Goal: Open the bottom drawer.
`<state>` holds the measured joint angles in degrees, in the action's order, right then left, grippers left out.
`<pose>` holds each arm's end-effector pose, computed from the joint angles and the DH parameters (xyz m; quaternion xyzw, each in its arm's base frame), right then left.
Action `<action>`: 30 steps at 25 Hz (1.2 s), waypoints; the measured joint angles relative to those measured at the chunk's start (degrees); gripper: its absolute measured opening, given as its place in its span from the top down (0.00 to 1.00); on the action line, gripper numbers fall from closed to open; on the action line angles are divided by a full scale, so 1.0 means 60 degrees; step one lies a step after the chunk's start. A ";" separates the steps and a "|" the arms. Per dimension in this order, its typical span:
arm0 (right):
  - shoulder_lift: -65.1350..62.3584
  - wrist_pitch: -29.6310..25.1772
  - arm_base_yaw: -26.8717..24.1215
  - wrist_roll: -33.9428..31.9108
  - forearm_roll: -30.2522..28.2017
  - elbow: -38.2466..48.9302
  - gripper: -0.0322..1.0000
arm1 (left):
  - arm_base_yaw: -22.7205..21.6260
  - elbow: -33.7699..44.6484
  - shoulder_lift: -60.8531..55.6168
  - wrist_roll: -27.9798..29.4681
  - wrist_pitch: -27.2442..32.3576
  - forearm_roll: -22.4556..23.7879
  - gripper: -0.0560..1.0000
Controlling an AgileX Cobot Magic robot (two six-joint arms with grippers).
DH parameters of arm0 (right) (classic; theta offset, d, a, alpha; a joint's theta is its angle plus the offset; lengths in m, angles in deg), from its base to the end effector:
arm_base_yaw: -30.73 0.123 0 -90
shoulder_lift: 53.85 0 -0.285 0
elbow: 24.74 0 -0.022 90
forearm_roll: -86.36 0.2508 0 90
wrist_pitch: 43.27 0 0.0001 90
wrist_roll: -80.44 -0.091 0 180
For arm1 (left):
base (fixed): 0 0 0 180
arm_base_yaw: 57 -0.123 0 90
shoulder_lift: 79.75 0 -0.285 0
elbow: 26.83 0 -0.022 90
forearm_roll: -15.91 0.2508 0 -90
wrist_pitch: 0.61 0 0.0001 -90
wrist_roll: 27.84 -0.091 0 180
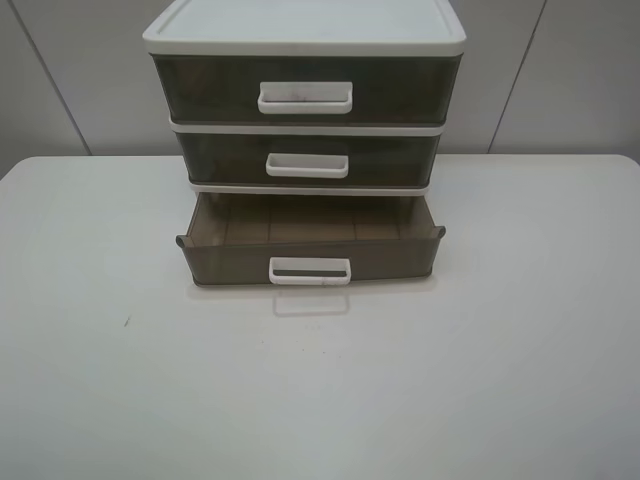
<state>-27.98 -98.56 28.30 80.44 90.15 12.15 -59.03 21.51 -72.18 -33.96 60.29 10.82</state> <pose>0.0368 0.0034 0.3390 0.0203 0.8567 0.0221 0.5150 -0.0059 -0.0073 0.2785 0.0323 0.8503 -0.0071 0.5252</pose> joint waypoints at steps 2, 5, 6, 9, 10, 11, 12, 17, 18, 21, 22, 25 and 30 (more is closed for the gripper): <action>-0.0708 -0.0269 0.0000 0.0000 -0.0195 0.0019 0.34 | 0.0000 0.0000 0.0000 0.0000 0.0000 0.0000 0.27; -0.1674 -0.0431 0.0000 0.0000 -0.0244 0.0046 0.34 | 0.0000 0.0000 0.0000 0.0000 0.0000 0.0000 0.27; -0.1924 -0.0460 0.0000 0.0000 -0.0250 0.0046 0.34 | 0.0000 0.0000 0.0000 0.0000 0.0000 0.0000 0.27; -0.2615 -0.0817 0.0000 0.0000 -0.0287 0.0107 0.34 | 0.0000 0.0000 0.0000 0.0000 0.0000 0.0000 0.27; -0.2826 -0.0967 0.0000 0.0000 -0.0342 0.0168 0.34 | 0.0000 0.0000 0.0000 0.0000 0.0000 0.0000 0.27; -0.2975 -0.1212 0.0000 0.0000 -0.0371 0.0234 0.34 | 0.0000 0.0000 0.0000 0.0000 0.0000 0.0000 0.27; -0.3030 -0.1479 0.0000 0.0000 -0.0395 0.0270 0.34 | 0.0000 0.0000 0.0000 0.0000 0.0000 0.0000 0.27; -0.3029 -0.2052 0.0000 0.0000 -0.0416 0.0651 0.34 | 0.0000 0.0000 0.0000 0.0000 0.0000 0.0000 0.27; -0.3029 -0.1992 0.0000 0.0000 -0.0416 0.0853 0.34 | 0.0000 0.0000 0.0000 0.0000 0.0000 0.0000 0.27; -0.3031 -0.1278 0.0000 0.0000 -0.0416 0.1526 0.34 | 0.0000 0.0000 0.0000 0.0000 0.0000 0.0000 0.27; -0.3039 -0.1124 0.0000 0.0000 -0.0416 0.1654 0.34 | 0.0000 0.0000 0.0000 0.0000 0.0000 0.0000 0.27; -0.3039 -0.0968 0.0000 0.0000 -0.0416 0.1758 0.34 | 0.0000 0.0000 0.0000 0.0000 0.0000 0.0000 0.27; -0.3039 -0.0933 0.0000 0.0000 -0.0416 0.1758 0.34 | 0.0000 0.0000 0.0000 0.0000 0.0000 0.0000 0.27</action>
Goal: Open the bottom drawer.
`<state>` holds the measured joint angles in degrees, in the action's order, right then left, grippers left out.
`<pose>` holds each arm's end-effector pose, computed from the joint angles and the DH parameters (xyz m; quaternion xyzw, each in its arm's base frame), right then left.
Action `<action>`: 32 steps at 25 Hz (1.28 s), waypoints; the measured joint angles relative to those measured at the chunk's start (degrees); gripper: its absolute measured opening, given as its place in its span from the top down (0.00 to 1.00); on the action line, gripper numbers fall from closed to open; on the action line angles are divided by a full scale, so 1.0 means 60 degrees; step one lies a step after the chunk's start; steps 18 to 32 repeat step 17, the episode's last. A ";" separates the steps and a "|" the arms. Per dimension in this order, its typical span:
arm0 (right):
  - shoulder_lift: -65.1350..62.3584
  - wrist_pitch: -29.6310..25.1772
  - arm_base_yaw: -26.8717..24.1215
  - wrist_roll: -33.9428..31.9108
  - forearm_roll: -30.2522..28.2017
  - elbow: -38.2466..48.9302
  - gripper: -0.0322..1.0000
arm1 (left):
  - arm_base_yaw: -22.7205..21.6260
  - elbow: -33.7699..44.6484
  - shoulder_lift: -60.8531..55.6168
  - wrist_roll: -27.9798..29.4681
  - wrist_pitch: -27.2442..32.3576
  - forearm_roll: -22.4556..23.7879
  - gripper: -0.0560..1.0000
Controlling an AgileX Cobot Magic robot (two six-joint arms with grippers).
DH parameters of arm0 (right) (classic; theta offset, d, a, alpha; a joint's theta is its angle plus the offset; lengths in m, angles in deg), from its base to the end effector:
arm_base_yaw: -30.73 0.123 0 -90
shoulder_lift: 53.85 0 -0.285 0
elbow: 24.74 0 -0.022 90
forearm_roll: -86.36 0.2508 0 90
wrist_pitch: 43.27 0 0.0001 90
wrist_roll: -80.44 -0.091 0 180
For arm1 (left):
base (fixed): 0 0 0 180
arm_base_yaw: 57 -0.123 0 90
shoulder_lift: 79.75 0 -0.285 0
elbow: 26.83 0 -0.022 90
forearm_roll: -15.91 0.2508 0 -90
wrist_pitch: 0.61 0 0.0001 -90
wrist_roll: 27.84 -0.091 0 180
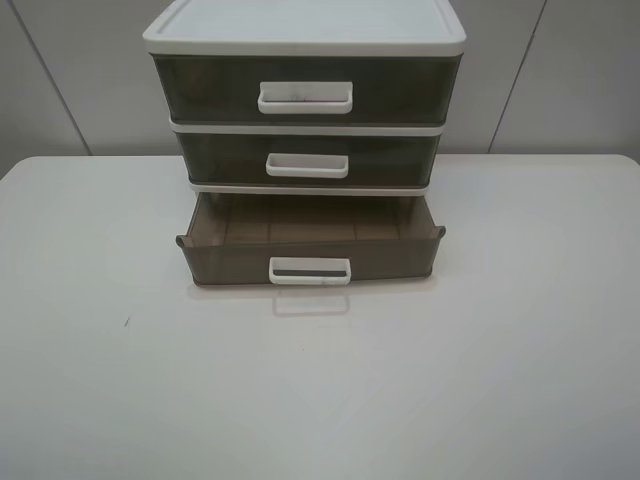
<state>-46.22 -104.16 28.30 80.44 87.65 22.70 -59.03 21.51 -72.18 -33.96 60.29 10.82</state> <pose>-0.0076 0.0021 0.2826 0.0174 0.8476 0.0000 0.5303 -0.0059 -0.0073 0.2785 0.0323 0.8503 -0.0071 0.5252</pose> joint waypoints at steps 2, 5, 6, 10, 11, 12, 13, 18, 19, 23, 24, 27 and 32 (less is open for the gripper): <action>0.0000 -0.0001 0.0000 0.0000 0.0000 0.0000 0.34 | 0.0000 0.0000 0.0000 0.0000 0.0000 0.0000 0.27; 0.0000 -0.0001 0.0000 0.0000 0.0000 0.0000 0.34 | 0.0000 0.0000 0.0000 0.0000 0.0000 0.0000 0.27; 0.0000 -0.0001 0.0000 0.0000 0.0009 0.0000 0.34 | 0.0000 0.0000 0.0000 0.0000 0.0000 0.0000 0.27; 0.0000 0.0001 0.0000 0.0000 0.0015 0.0000 0.34 | 0.0000 0.0000 0.0000 0.0000 0.0000 0.0000 0.27; 0.0000 0.0001 0.0000 0.0000 0.0019 0.0000 0.34 | 0.0000 0.0000 0.0000 0.0000 0.0000 0.0000 0.27; 0.0000 0.0001 0.0000 0.0000 0.0027 0.0000 0.34 | 0.0000 0.0000 0.0000 0.0000 0.0000 0.0000 0.27; 0.0000 0.0001 0.0000 0.0000 0.0027 0.0000 0.34 | 0.0000 0.0000 0.0000 0.0000 0.0000 0.0000 0.27; 0.0000 0.0009 0.0000 0.0000 0.0027 0.0000 0.34 | 0.0000 0.0000 0.0000 0.0000 0.0000 0.0000 0.27; 0.0000 0.0009 0.0000 0.0000 0.0027 0.0000 0.34 | 0.0000 0.0000 0.0000 0.0000 0.0000 0.0000 0.27; 0.0000 0.0009 0.0000 0.0000 0.0027 0.0000 0.34 | 0.0000 0.0000 0.0000 0.0000 0.0000 0.0000 0.27; 0.0000 0.0009 0.0000 0.0000 0.0027 0.0000 0.34 | 0.0000 0.0000 0.0000 0.0000 0.0000 0.0000 0.27; 0.0000 0.0009 0.0000 0.0000 0.0027 0.0000 0.34 | 0.0000 0.0000 0.0000 0.0000 0.0000 0.0000 0.27; 0.0000 0.0009 0.0000 0.0000 0.0027 0.0000 0.34 | 0.0000 0.0000 0.0000 0.0000 0.0000 0.0000 0.27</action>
